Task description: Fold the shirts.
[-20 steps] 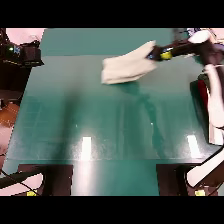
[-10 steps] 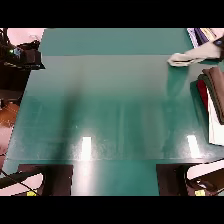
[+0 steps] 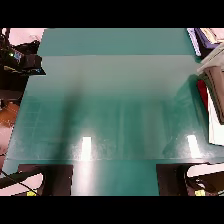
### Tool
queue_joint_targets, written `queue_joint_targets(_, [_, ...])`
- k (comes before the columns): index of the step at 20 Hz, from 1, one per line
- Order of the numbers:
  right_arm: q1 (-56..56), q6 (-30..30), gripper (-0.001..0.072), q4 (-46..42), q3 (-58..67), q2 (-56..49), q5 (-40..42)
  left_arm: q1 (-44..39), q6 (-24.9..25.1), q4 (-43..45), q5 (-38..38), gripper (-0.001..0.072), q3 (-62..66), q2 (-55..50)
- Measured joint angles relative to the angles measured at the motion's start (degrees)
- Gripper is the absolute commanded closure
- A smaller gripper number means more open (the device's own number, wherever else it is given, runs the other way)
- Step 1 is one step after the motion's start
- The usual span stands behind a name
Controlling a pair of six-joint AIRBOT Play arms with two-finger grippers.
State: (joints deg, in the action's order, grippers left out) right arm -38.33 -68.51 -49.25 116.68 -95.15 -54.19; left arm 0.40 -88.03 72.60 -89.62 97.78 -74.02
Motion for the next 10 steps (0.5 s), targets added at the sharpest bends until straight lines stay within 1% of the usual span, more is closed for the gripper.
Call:
queue_joint_targets(2, [-1.1, 0.7, 0.0698, 0.0, 0.0, 1.9, 0.9, 0.0, -0.1, -0.1, -0.2, 0.0681, -0.1, 0.0])
queue_joint_targets(5, [-2.6, 1.2, 0.0698, 0.1, 0.0, 4.7, 0.1, -0.1, -0.1, -0.5, -0.4, 0.0681, -0.2, 0.0])
queue_joint_targets(8, [-4.5, 1.4, 0.0697, -0.1, 0.0, 7.1, -3.2, -0.1, -0.1, -0.6, -0.4, 0.0681, -0.2, 0.0])
queue_joint_targets(10, [-6.0, 0.6, 0.0697, -0.6, 0.0, 8.2, -7.9, -0.1, 0.3, -0.6, -0.3, 0.0681, -0.2, 0.0])
